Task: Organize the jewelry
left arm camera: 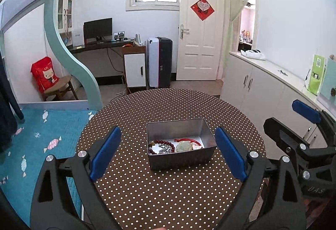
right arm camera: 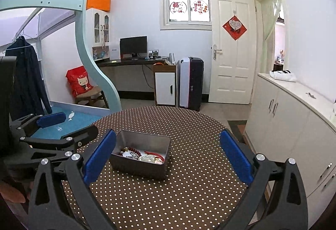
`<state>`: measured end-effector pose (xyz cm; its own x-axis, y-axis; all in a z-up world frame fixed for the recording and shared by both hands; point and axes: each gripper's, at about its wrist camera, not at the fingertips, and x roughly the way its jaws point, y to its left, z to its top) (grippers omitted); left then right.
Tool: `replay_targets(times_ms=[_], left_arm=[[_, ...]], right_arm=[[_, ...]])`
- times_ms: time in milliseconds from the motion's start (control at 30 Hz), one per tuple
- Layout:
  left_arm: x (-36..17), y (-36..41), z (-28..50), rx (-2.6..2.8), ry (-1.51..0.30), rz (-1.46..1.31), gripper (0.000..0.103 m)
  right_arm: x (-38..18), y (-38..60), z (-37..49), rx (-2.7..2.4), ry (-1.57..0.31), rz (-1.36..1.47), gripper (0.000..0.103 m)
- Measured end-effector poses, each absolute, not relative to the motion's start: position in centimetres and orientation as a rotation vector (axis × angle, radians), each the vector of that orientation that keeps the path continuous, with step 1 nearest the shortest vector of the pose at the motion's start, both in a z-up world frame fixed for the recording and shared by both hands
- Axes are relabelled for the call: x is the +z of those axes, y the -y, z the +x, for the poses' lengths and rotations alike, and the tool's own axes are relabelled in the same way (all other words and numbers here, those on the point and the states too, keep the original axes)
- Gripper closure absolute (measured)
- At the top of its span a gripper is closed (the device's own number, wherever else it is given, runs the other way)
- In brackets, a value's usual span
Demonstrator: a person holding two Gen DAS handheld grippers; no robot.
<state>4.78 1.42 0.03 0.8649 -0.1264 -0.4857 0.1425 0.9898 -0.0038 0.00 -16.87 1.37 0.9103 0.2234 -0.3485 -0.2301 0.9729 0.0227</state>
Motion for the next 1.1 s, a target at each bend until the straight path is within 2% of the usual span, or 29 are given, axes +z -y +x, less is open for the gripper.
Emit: replay_targets(times_ms=[1100], left_arm=[[-1.0,-1.1,5.3,-0.091,-0.562,0.046,0.006]], right_arm=[[0.5,17.0,0.3,0.209,-0.416,-0.006,0.007]])
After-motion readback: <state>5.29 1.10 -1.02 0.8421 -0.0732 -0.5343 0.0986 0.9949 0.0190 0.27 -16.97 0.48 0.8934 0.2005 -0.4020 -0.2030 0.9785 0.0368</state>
